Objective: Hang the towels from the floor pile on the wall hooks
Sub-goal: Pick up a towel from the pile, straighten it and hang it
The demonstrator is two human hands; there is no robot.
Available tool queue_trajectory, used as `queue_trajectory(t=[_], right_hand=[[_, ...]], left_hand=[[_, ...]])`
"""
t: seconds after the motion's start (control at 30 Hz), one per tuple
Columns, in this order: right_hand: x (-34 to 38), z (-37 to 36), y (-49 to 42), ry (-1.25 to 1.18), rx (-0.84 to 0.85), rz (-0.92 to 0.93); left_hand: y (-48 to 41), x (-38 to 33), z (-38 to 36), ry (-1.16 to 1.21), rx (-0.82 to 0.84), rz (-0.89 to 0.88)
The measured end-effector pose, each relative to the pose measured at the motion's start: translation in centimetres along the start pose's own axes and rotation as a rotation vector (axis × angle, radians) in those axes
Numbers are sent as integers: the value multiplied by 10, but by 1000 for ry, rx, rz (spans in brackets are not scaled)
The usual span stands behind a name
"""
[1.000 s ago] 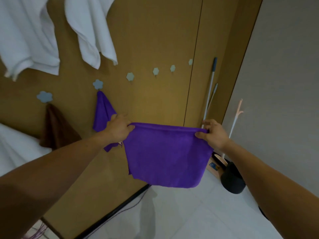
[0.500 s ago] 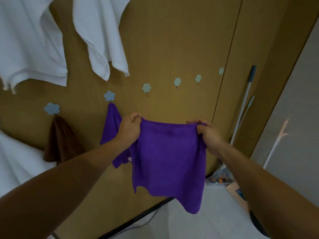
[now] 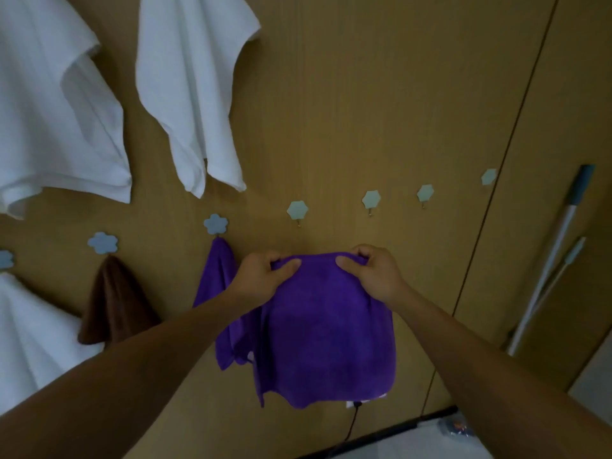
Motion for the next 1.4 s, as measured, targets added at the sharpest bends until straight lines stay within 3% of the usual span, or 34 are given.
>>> queue_trajectory(t=[0.13, 0.37, 0.5, 0.77, 0.83, 0.97, 1.07, 1.17, 1.27, 1.33, 1.4], right_hand=[[-1, -10, -53, 136, -91, 46], [-1, -20, -133, 360, -205, 133], [-24, -38, -147, 490, -131, 102], [-62, -50, -148, 504, -75, 31], [-70, -59, -148, 434, -14, -14], [-89, -72, -142, 203, 69, -126], [-90, -73, -142, 249, 129, -160], [-75, -65, -143, 597, 114, -51], [-45, -53, -134, 902, -85, 208], [-29, -56, -128, 938, -150, 414], [-32, -68, -126, 778, -66, 550]], left_hand=[[-42, -9, 30, -135, -309, -45], [-106, -23, 58, -379, -583, -89], [-120, -3, 51, -558, -674, 12], [-122, 38, 34, -465, -703, 238], [-127, 61, 25, -367, -613, 334], [-135, 101, -7, 60, -360, 584], [-137, 105, -23, 184, -216, 745], [-139, 93, -20, -125, -208, 700], [-124, 72, -7, -644, -469, 619], [-114, 49, -6, -790, -642, 426], [-114, 31, -12, -808, -640, 173]])
Point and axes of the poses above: each hand's wrist, its own y-axis away from the middle knuckle, its own z-axis out of the back of the hand, x = y × z, the point moved 10 cm from there along -y, towards the middle knuckle, and after that the axes turned 14 degrees about z, right-handed, at the moved point
